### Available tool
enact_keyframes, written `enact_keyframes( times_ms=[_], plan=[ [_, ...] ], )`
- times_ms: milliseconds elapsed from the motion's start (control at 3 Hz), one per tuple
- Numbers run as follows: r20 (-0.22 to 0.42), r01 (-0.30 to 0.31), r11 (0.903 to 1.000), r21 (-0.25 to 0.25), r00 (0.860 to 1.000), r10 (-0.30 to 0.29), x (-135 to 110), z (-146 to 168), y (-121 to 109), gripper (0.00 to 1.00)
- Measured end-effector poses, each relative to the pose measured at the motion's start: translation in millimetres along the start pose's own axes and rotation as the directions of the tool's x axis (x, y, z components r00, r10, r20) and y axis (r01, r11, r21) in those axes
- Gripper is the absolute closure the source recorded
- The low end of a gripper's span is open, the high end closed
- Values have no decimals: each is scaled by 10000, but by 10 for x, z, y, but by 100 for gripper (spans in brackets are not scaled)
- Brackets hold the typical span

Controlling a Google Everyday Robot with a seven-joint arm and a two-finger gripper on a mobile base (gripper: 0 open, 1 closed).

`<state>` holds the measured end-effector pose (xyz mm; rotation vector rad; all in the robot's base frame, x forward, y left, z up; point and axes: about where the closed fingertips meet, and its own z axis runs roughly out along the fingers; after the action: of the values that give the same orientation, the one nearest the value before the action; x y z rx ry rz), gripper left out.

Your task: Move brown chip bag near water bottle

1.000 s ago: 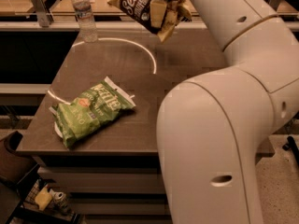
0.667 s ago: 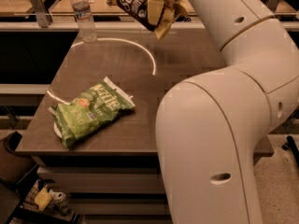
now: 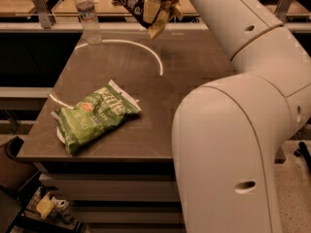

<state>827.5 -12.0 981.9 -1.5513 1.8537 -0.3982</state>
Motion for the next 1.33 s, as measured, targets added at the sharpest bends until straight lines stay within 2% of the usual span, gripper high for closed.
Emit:
enact_keyframes(
  times_ms=[333,667,1333],
  plan=[
    [71,-169,9989,448,9998,166,-53,178,-25,100],
    [73,-166,9988,466,9998,163,-61,222,-12,84],
    [41,-140,9992,384,9999,138,-64,285,25,37]
  ],
)
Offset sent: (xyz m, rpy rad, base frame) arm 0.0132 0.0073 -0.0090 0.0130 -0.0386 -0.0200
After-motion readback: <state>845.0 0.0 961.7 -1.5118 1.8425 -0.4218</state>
